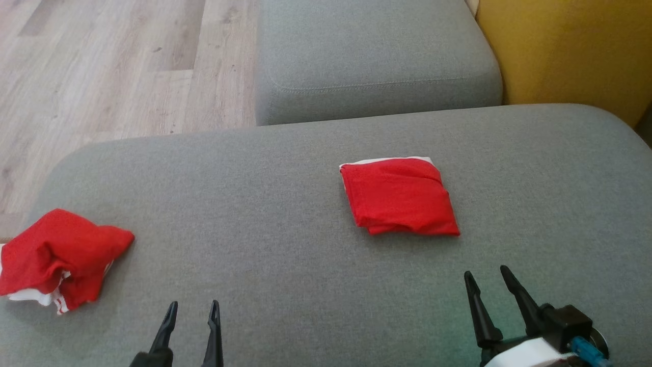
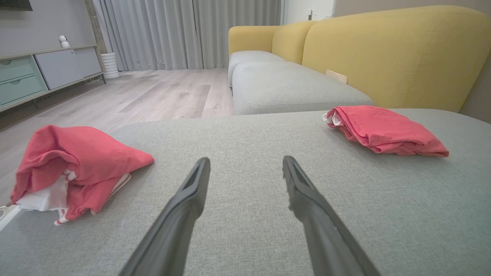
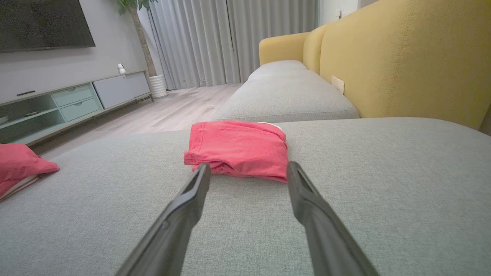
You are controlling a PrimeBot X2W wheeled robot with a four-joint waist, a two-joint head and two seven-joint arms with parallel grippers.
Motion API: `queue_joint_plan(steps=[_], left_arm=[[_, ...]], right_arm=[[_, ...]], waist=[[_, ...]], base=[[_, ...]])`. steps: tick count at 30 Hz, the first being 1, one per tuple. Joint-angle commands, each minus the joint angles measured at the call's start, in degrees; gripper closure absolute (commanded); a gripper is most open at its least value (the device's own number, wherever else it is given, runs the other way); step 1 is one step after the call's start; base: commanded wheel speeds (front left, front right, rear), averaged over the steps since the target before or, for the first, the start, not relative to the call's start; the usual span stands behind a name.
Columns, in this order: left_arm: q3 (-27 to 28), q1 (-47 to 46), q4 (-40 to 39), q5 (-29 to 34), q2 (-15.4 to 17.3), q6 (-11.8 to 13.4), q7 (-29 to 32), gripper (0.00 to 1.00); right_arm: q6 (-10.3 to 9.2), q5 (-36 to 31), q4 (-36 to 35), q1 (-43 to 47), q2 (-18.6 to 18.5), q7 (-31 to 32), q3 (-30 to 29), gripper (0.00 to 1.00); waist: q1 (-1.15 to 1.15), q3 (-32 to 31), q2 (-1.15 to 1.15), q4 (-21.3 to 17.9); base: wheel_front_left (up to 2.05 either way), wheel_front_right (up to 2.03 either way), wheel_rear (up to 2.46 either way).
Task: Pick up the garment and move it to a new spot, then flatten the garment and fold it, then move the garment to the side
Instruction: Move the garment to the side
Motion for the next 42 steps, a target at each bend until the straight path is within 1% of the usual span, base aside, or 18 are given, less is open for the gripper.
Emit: queue_joint_plan(steps=[1, 5, 11, 16, 19, 21, 25, 29, 35, 38, 42], left_arm=[[1.77, -2.50, -1.76, 0.65, -0.12, 0.20, -0.35, 0.00], [1.52, -2.29, -2.07, 0.76, -0.12, 0.53, -0.35, 0.00], [1.08, -2.44, -2.20, 1.16, -0.12, 1.71, -0.35, 0.00], [0.21, -3.03, -2.28, 1.31, -0.12, 1.86, -0.35, 0.00], [-0.50, -3.82, -2.32, 1.26, -0.12, 1.82, -0.35, 0.00], [-1.36, -4.99, -2.22, 1.23, -0.12, 1.61, -0.35, 0.00], [-2.76, -6.58, -2.13, 1.39, -0.12, 1.12, -0.35, 0.00], [-4.29, -9.01, -2.32, 1.48, -0.12, 1.03, -0.35, 0.00], [-7.55, -13.64, -2.24, 1.21, -0.12, 1.51, -0.35, 0.00], [-9.06, -15.62, -1.94, 0.96, -0.12, 1.90, -0.35, 0.00], [-10.70, -17.55, -1.57, 0.49, -0.12, 2.63, -0.35, 0.00]], right_arm=[[-0.05, -0.21, -2.00, -1.72, -0.20, -0.79, 1.09, 0.00], [-0.05, -0.22, -2.16, -1.60, -0.30, -0.79, 0.97, 0.00], [-0.05, -0.27, -2.36, -1.65, -0.51, -0.79, 0.83, 0.00], [-0.05, 0.20, -2.29, -2.26, -0.84, -0.79, 0.42, 0.00], [-0.05, 1.45, -1.93, -3.50, -1.15, -0.79, -0.01, 0.00], [-0.05, 3.33, -0.61, -5.99, -1.93, -0.79, -0.29, 0.00], [-0.05, 7.54, 3.87, -11.50, -3.51, -0.31, -0.08, 0.00], [-0.05, 13.11, 8.21, -19.69, -6.20, 4.47, 0.14, 0.00], [-0.05, 21.55, 14.62, -31.05, -10.77, 15.54, -0.09, 0.00], [-0.05, 25.23, 17.61, -35.08, -12.48, 21.41, 0.50, 0.00], [-0.05, 28.41, 20.98, -38.56, -14.62, 26.75, 1.85, 0.00]], waist=[[0.00, 0.05, 0.00, 0.02], [0.00, 0.32, 0.00, 0.02], [0.00, 1.54, 0.00, 0.32], [0.00, 3.01, 0.00, 1.03], [0.00, 4.44, 0.00, 1.67], [0.00, 5.93, 0.00, 2.40], [0.00, 8.07, 0.00, 3.38], [0.00, 11.27, 0.00, 4.41], [0.00, 16.49, 0.00, 6.55], [0.00, 18.57, 0.00, 7.56], [0.00, 20.55, 0.00, 8.67]], base=[[0.00, 0.00, 0.00], [0.00, 0.00, 0.00], [0.00, 0.00, 0.00], [0.00, 0.00, 0.00], [0.00, 0.00, 0.00], [0.00, 0.00, 0.00], [0.00, 0.00, 0.00], [0.00, 0.00, 0.00], [0.00, 0.00, 0.00], [0.00, 0.00, 0.00], [0.00, 0.00, 0.00]])
